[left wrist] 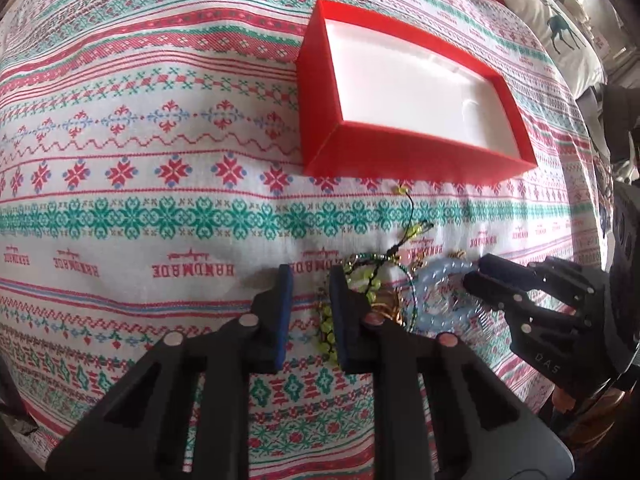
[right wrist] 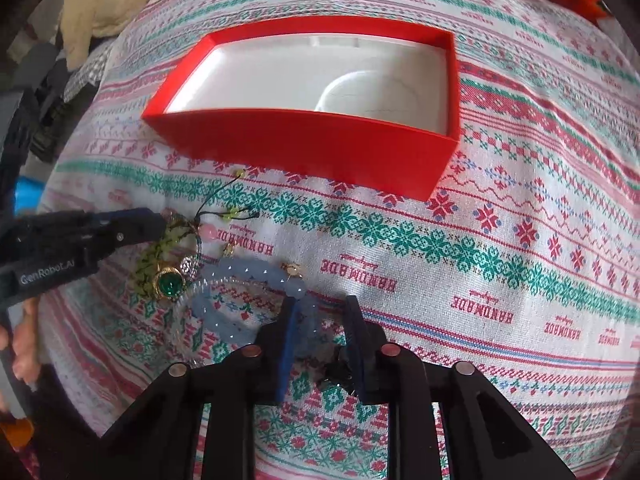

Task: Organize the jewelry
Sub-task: 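Grasp the pale blue bead bracelet with the right gripper while the left grasps the thin beaded bracelet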

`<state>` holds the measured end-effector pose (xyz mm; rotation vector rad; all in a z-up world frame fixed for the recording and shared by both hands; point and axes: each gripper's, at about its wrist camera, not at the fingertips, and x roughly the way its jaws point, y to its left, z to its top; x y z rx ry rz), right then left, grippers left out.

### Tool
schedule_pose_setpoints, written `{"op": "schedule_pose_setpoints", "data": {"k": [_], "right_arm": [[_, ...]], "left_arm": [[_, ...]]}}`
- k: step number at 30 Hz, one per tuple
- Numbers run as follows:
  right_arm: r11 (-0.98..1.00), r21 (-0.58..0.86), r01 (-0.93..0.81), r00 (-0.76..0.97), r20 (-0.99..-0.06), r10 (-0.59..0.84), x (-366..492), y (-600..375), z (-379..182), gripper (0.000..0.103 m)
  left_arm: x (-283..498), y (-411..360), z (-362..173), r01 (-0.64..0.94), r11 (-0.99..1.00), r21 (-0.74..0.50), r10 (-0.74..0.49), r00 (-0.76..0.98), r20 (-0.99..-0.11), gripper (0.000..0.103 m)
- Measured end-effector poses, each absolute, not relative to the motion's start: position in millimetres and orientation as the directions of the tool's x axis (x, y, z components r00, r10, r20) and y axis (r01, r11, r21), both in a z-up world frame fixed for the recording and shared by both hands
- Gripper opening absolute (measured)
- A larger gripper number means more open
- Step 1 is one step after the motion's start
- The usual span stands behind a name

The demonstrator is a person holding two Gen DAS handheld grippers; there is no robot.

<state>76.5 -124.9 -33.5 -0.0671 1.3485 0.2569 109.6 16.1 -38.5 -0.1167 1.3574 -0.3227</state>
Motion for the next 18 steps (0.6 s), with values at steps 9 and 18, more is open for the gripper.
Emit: {"op": "schedule_pose_setpoints", "data": {"k": [9, 18], "right_arm": [[0.965, 0.033, -0.262, 0.231, -0.968, 0.096, 71.1, -97.8, -35.2, 0.012], [0.965, 0.106, -0.241, 0.280, -0.944, 0.173, 64.3, -107.2, -8.1, 0.012]], "left_arm": [[100.9, 1.6, -42.7, 0.233, 0.949, -0.211, -0.256, 0.184, -0.949, 0.007], [78.9, 11.6, -19.4, 0.220, 0.946, -0.237, -0.289, 0.244, -0.926, 0.004]]}}
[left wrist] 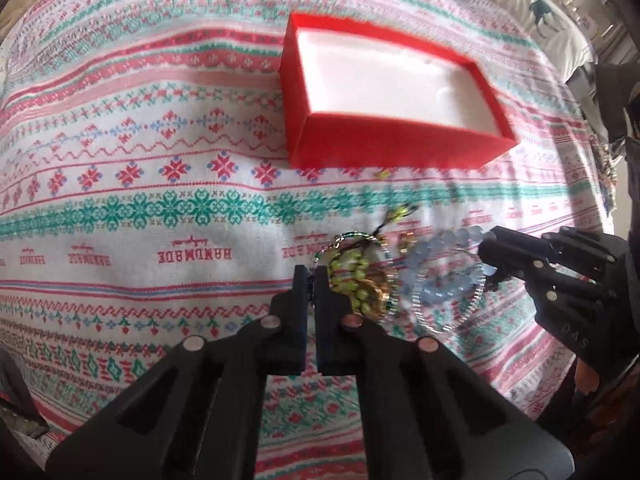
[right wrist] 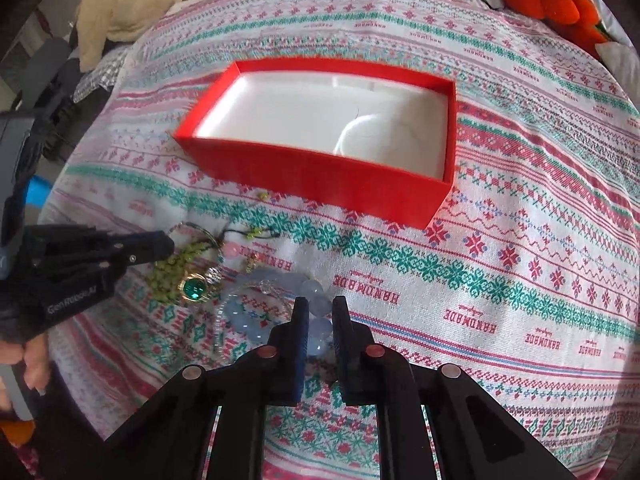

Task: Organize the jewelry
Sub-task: 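Grasp the pale blue bead bracelet with the right gripper while the left grasps the thin beaded bracelet, then carry both bracelets into the red box and open both grippers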

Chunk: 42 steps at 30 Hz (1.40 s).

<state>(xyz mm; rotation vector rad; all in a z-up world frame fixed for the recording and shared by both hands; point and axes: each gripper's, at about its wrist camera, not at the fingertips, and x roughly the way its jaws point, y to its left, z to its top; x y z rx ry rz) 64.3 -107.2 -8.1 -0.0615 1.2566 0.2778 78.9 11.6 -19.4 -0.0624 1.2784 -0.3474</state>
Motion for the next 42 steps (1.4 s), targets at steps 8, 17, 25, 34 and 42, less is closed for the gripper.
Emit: {"op": "schedule_pose_setpoints", "data": {"k": [8, 17, 25, 34, 42], "right_arm": [[0.959, 0.151, -0.240, 0.349, -0.908, 0.230, 59.9, -118.7, 22.6, 0.012], [0.957, 0.169, -0.235, 0.401, -0.880, 0.254, 43.7, -136.2, 56.0, 0.012], [0.963, 0.173, -0.206, 0.464, -0.849, 0.252, 46.0, -144.0, 78.2, 0.012], [0.973, 0.183, -0.139, 0.549, -0.803, 0.230, 66.8, -154.5, 104.1, 0.012], [0.980, 0.176, -0.088, 0.584, -0.788, 0.194, 100.9, -153.7, 106.7, 0.012]], "left_arm": [[60.9, 22.1, 19.0, 0.240, 0.934, -0.265, -0.336, 0.335, -0.880, 0.004], [53.6, 23.6, 49.3, 0.252, 0.925, -0.283, -0.366, 0.400, -0.840, 0.004], [62.5, 7.5, 68.0, 0.248, 0.921, -0.300, -0.384, 0.451, -0.806, 0.004], [101.3, -18.7, 75.8, 0.254, 0.892, -0.373, -0.452, 0.496, -0.742, 0.004], [133.2, -23.1, 55.9, 0.213, 0.857, -0.469, -0.510, 0.482, -0.713, 0.004]]}}
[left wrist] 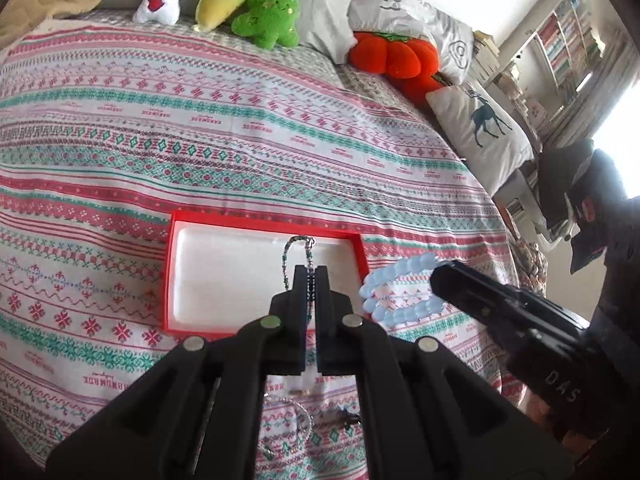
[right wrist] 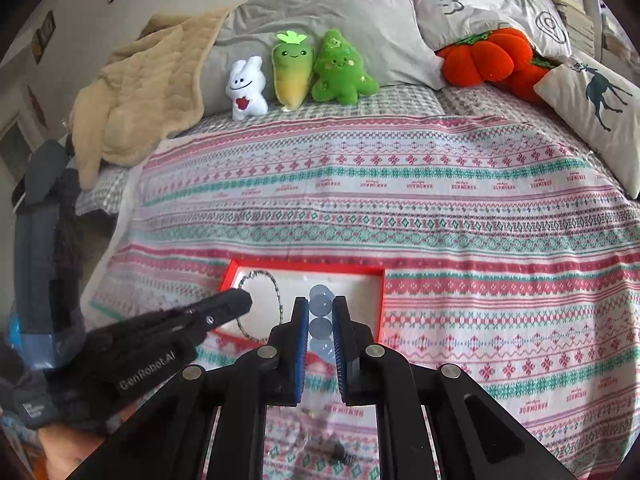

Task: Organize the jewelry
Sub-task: 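Carry both bracelets into the red box and open both grippers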

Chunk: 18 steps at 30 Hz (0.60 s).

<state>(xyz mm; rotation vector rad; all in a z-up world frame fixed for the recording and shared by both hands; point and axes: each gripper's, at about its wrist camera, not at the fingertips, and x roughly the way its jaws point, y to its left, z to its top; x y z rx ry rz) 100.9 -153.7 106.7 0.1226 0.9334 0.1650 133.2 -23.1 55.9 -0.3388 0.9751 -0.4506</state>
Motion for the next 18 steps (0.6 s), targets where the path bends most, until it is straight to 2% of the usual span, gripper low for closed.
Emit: {"op": "schedule_pose_setpoints", "data": {"k": [4, 10, 18], "right_arm": [[0.978, 0.190, -0.088, 0.580, -0.788, 0.205, 116.2, -146.4, 99.5, 0.012], [0.955, 0.264, -0.133, 0.524, -0.800, 0.294, 134.3, -129.4, 76.8, 0.012], [0.980, 0.179, -0.092, 0.497, -0.844, 0.201, 143.5, -140.5, 48.4, 0.012]], "left_arm": [[144.3, -16.1, 36.4, 0.146, 0.897, -0.417, -0.434, 0.470, -0.768, 0.004], [150.8, -9.4, 20.4, 0.090, 0.937, -0.338, -0.340, 0.453, -0.824, 0.004], [150.9, -15.4, 17.3, 0.086, 0.959, -0.269, -0.278, 0.453, -0.847, 0.004]]}}
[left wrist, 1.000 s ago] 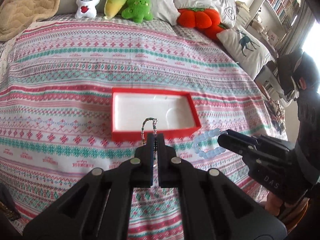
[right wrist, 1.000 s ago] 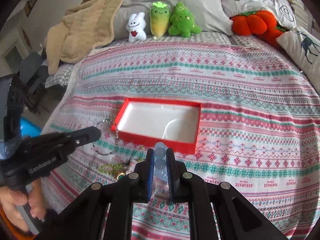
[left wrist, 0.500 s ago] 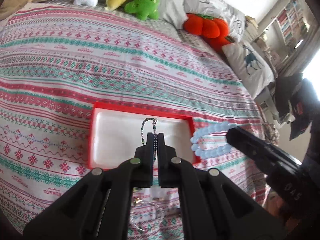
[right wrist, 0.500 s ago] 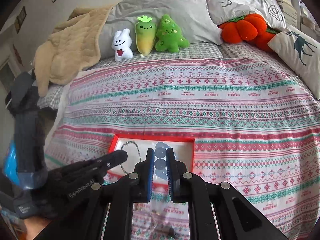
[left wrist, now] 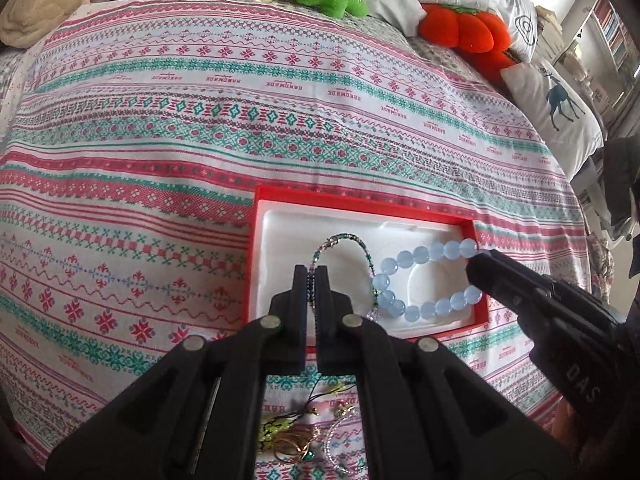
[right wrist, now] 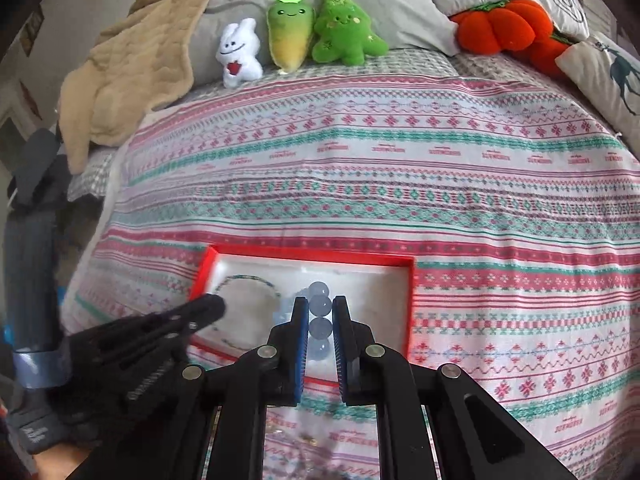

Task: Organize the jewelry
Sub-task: 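Carry both bracelets into the red box and open both grippers, then grasp the yellow-green beaded bracelet with the left gripper while the right grasps the silver chain bracelet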

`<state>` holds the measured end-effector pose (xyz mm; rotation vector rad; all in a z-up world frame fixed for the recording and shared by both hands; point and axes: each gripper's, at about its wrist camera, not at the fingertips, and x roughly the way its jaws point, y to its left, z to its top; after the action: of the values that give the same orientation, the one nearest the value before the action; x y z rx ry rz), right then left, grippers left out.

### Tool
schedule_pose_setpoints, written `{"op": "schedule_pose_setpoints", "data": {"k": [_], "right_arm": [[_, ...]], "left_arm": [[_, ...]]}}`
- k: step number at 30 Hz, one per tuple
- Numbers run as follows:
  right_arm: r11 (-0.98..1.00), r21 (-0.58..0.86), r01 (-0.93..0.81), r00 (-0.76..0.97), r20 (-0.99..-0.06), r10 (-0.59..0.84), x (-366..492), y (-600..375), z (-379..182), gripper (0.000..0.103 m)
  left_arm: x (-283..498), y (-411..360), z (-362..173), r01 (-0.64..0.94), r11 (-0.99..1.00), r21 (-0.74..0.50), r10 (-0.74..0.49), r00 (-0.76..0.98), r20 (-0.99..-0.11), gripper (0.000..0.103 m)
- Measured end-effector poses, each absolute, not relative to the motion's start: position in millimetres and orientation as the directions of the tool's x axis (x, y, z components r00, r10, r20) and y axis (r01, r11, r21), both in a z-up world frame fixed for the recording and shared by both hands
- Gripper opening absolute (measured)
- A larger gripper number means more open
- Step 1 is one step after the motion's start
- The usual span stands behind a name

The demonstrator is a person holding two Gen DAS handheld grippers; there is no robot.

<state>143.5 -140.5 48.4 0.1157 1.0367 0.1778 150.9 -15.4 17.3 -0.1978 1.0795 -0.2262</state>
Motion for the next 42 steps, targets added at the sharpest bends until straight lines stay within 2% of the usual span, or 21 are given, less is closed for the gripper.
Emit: {"op": "schedule_pose_setpoints", "data": {"k": [5, 7, 8, 9, 13, 14, 16, 17, 21, 27, 29, 42], "right_arm": [[0.981, 0.168, -0.100, 0.503, -0.842, 0.195, 142.2, -146.7, 44.3, 0.014], [0.981, 0.159, -0.110, 0.513, -0.836, 0.193, 139.1, -146.1, 48.3, 0.016], [0.982, 0.152, -0.114, 0.514, -0.837, 0.189, 137.0, -145.9, 50.6, 0.017], [0.982, 0.147, -0.117, 0.515, -0.837, 0.186, 135.5, -146.2, 52.8, 0.017], [0.986, 0.113, -0.121, 0.512, -0.844, 0.160, 125.6, -149.2, 58.6, 0.024], [0.987, 0.108, -0.121, 0.512, -0.845, 0.155, 122.5, -150.4, 59.8, 0.029], [0.988, 0.101, -0.118, 0.514, -0.845, 0.148, 114.9, -153.1, 63.0, 0.051], [0.988, 0.104, -0.115, 0.521, -0.841, 0.149, 109.7, -154.7, 65.4, 0.067], [0.987, 0.099, -0.129, 0.525, -0.837, 0.152, 93.4, -156.3, 71.1, 0.069], [0.986, 0.076, -0.147, 0.502, -0.853, 0.141, 70.9, -155.1, 65.6, 0.072], [0.984, 0.079, -0.158, 0.500, -0.853, 0.149, 62.8, -155.9, 62.3, 0.075], [0.980, 0.009, -0.200, 0.460, -0.882, 0.102, 24.5, -162.2, 38.2, 0.076]], "left_arm": [[149.6, -19.6, 21.5, 0.089, 0.965, -0.247, -0.259, 0.469, -0.844, 0.004], [148.4, -24.1, 25.6, 0.099, 0.967, -0.233, -0.251, 0.478, -0.842, 0.020], [146.4, -25.7, 28.7, 0.109, 0.967, -0.230, -0.254, 0.482, -0.838, 0.033], [144.5, -25.9, 31.2, 0.115, 0.968, -0.224, -0.252, 0.487, -0.836, 0.041], [133.5, -22.3, 41.4, 0.133, 0.974, -0.185, -0.227, 0.497, -0.838, 0.053], [129.3, -19.4, 43.9, 0.135, 0.974, -0.180, -0.224, 0.496, -0.839, 0.057], [123.2, -15.2, 47.4, 0.134, 0.976, -0.172, -0.216, 0.497, -0.840, 0.064], [119.0, -12.3, 49.1, 0.132, 0.977, -0.167, -0.211, 0.499, -0.841, 0.067], [101.6, -0.7, 51.6, 0.134, 0.980, -0.145, -0.193, 0.495, -0.847, 0.079], [79.1, 10.4, 42.2, 0.145, 0.981, -0.127, -0.180, 0.455, -0.872, 0.082], [71.2, 14.0, 37.5, 0.153, 0.980, -0.130, -0.186, 0.441, -0.878, 0.082], [30.6, 41.1, 6.2, 0.187, 0.974, -0.127, -0.194, 0.405, -0.893, 0.082]]}}
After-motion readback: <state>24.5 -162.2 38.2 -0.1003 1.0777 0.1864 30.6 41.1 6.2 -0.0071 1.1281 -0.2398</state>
